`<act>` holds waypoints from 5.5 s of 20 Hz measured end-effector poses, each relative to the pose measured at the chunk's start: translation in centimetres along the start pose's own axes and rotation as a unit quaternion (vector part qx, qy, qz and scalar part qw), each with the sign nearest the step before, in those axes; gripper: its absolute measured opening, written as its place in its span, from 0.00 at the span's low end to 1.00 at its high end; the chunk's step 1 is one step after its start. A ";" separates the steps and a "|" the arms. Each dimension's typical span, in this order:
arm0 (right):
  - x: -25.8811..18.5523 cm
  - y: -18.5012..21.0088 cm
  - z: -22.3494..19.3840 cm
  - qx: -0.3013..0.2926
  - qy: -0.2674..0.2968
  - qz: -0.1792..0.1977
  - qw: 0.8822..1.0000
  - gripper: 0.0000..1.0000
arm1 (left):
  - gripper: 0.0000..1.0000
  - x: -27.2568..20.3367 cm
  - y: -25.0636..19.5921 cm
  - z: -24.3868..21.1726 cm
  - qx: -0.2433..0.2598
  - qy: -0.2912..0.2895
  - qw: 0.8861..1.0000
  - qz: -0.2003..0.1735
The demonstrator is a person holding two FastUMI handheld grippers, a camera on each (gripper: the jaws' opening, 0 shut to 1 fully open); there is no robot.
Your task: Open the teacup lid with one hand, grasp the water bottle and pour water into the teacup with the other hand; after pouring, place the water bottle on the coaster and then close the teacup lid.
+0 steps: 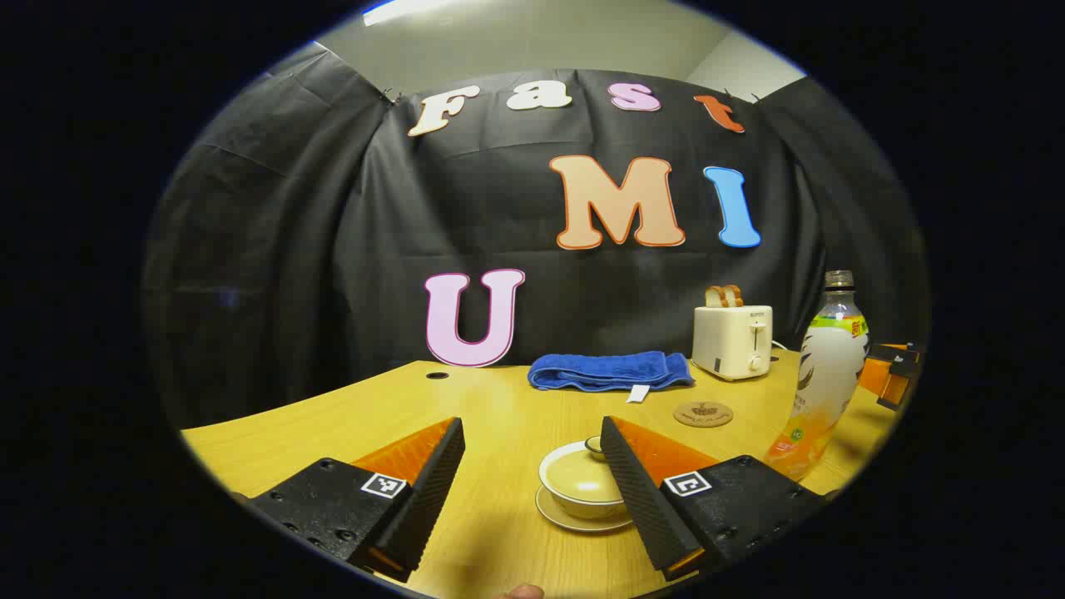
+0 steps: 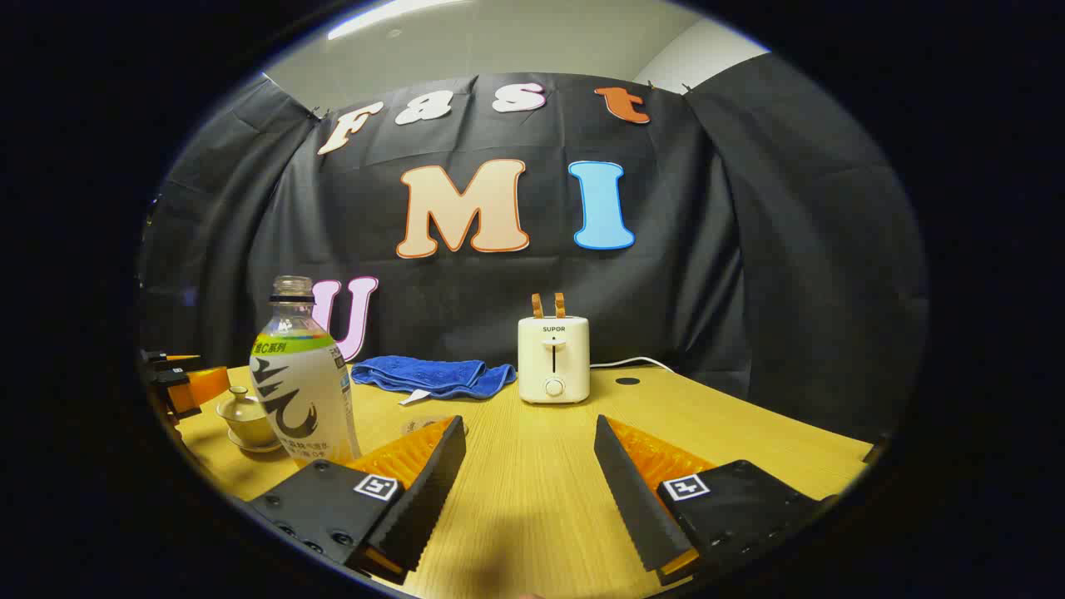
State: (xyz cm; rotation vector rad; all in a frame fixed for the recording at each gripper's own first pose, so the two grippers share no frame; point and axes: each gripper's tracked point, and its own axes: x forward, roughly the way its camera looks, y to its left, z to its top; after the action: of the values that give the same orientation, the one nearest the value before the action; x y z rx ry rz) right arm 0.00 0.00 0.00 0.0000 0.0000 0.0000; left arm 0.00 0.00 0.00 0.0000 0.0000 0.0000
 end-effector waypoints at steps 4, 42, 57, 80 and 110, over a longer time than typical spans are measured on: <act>0.0 0.0 0.0 0.000 0.000 0.001 1.000 0.97 | 0.96 0.0 0.0 0.0 0.000 -0.001 1.000 -0.005; 0.0 0.1 0.0 0.000 -0.001 0.004 1.000 0.97 | 0.58 2.6 -5.0 -2.9 0.054 0.091 0.991 -0.087; -0.2 0.7 0.0 0.000 0.001 0.021 1.000 0.98 | 0.24 2.6 -4.3 -1.7 0.036 0.067 0.994 -0.076; -5.9 11.2 -0.7 0.004 0.023 0.182 0.983 0.97 | 0.24 -1.1 4.0 2.3 -0.002 0.010 1.000 -0.005; -0.3 17.5 -2.5 -0.186 0.057 0.205 0.959 0.67 | 0.24 -1.8 9.8 0.7 -0.014 0.019 0.999 0.033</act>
State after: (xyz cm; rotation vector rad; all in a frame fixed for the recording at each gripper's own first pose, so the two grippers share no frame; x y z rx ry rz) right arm -0.35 17.47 -2.53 -0.3770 0.1161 0.4154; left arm -1.82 9.79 0.67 -0.0280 0.0380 0.0654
